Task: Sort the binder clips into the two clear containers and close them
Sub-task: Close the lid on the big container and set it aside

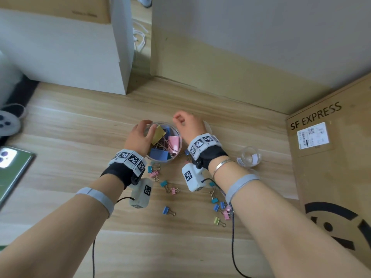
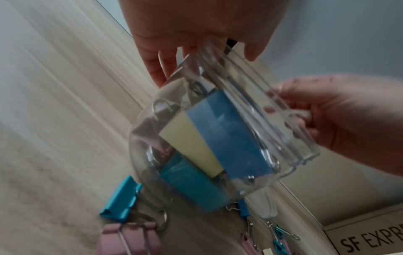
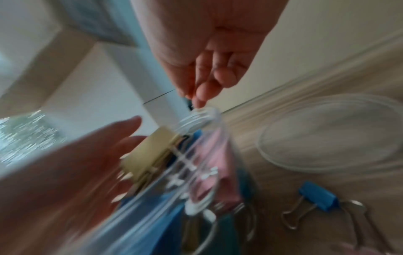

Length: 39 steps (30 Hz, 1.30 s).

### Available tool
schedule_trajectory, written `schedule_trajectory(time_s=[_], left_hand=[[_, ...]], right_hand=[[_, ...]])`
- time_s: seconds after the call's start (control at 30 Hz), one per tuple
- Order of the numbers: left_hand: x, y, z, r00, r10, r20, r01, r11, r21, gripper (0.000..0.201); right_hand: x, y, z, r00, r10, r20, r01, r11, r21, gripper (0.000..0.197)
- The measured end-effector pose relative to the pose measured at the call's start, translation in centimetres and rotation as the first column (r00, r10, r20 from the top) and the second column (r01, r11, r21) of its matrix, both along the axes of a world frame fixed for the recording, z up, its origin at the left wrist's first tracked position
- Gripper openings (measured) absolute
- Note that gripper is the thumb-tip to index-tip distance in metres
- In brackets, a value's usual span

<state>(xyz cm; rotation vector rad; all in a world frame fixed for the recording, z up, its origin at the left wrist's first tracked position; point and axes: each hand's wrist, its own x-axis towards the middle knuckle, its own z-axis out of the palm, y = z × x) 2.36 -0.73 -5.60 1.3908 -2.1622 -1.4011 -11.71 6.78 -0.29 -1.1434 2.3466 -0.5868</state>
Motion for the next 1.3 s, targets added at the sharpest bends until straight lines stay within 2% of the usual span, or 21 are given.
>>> schedule_trajectory(time_s=[0.07, 0.1, 0.17, 0.23, 0.3, 0.37, 0.53, 0.6, 0.63, 0.7, 0.77, 0.8, 0.9, 1.0, 1.07, 1.13, 1.23, 1.3], left_hand=[[0.0, 0.0, -0.1, 0.999, -0.030, 0.028, 0.030, 1.000, -0.003, 0.043], [0.0, 0.0, -0.2, 0.999, -0.039, 0.038, 0.039, 0.999, -0.002, 0.043], [-0.1, -0.1, -0.2, 0.998, -0.038, 0.048, 0.038, 0.999, -0.008, 0.043], [-0.2, 0.0, -0.3, 0.999, -0.031, 0.043, 0.032, 0.999, -0.012, 0.041], [-0.1, 0.0, -0.4, 0.999, -0.024, 0.024, 0.025, 1.000, -0.011, 0.041], [0.1, 0.1, -0.6, 1.000, -0.032, -0.001, 0.032, 0.999, -0.005, 0.041], [0.5, -0.1, -0.5, 0.998, -0.040, -0.053, 0.041, 0.999, 0.024, 0.036], [0.5, -0.1, -0.3, 0.998, -0.045, -0.039, 0.045, 0.999, 0.012, 0.037], [0.5, 0.1, -0.1, 0.999, -0.047, -0.018, 0.047, 0.999, -0.020, 0.039], [0.2, 0.3, 0.6, 0.998, -0.047, 0.049, 0.055, 0.982, -0.182, 0.049], [-0.6, 0.4, 1.5, 0.990, -0.092, 0.104, 0.123, 0.929, -0.349, 0.063], [-1.2, 0.4, 2.0, 0.985, -0.124, 0.123, 0.163, 0.908, -0.385, 0.064], [-3.1, 0.4, 3.8, 0.976, -0.191, 0.102, 0.213, 0.930, -0.298, 0.046], [-3.9, 0.1, 5.5, 0.990, -0.140, -0.034, 0.135, 0.985, -0.103, 0.028], [-3.4, -0.2, 6.0, 0.991, -0.059, -0.120, 0.055, 0.998, -0.041, 0.013], [-2.5, -0.6, 6.4, 0.986, -0.037, -0.163, 0.019, 0.994, -0.112, 0.005], [-1.1, -0.8, 6.1, 0.979, -0.116, -0.167, 0.061, 0.951, -0.304, 0.006], [-0.3, -0.9, 5.5, 0.972, -0.179, -0.154, 0.109, 0.919, -0.378, 0.008]], right_hand=[[-2.4, 0.8, -1.3, 0.989, -0.148, -0.024, 0.148, 0.988, 0.037, 0.017], [-3.4, 1.2, -2.0, 0.984, -0.175, -0.028, 0.178, 0.978, 0.112, 0.022], [-4.8, 1.8, -3.3, 0.989, -0.144, -0.039, 0.149, 0.936, 0.319, 0.051], [-5.2, 2.1, -3.9, 0.995, -0.095, -0.014, 0.091, 0.888, 0.451, 0.081], [-5.1, 2.0, -4.4, 0.998, -0.057, 0.036, 0.031, 0.860, 0.509, 0.098], [-4.8, 1.6, -5.0, 0.998, -0.034, 0.055, -0.001, 0.843, 0.538, 0.106], [-4.5, 1.6, -4.7, 0.998, -0.030, 0.057, -0.001, 0.878, 0.479, 0.105], [-4.7, 1.8, -3.8, 1.000, 0.024, -0.001, -0.021, 0.889, 0.458, 0.108], [-4.7, 1.9, -3.2, 0.998, 0.057, -0.033, -0.036, 0.891, 0.452, 0.109], [-4.9, 1.9, -1.8, 0.991, 0.106, -0.079, -0.062, 0.899, 0.433, 0.110], [-4.8, 1.9, 0.0, 0.986, 0.123, -0.114, -0.070, 0.919, 0.388, 0.110], [-4.6, 1.9, 0.9, 0.984, 0.130, -0.126, -0.077, 0.931, 0.358, 0.110], [-3.3, 1.5, 2.6, 0.978, 0.161, -0.129, -0.125, 0.961, 0.247, 0.110], [-1.9, 1.2, 3.1, 0.975, 0.176, -0.132, -0.162, 0.981, 0.109, 0.112], [-1.7, 1.3, 3.0, 0.992, 0.123, -0.029, -0.123, 0.992, -0.002, 0.112], [-1.9, 1.4, 2.5, 0.983, 0.046, 0.176, -0.024, 0.992, -0.124, 0.096], [-2.1, 1.3, 2.2, 0.879, -0.071, 0.471, 0.189, 0.960, -0.208, 0.057], [-2.0, 1.1, 2.1, 0.797, -0.131, 0.590, 0.266, 0.953, -0.148, 0.052]])
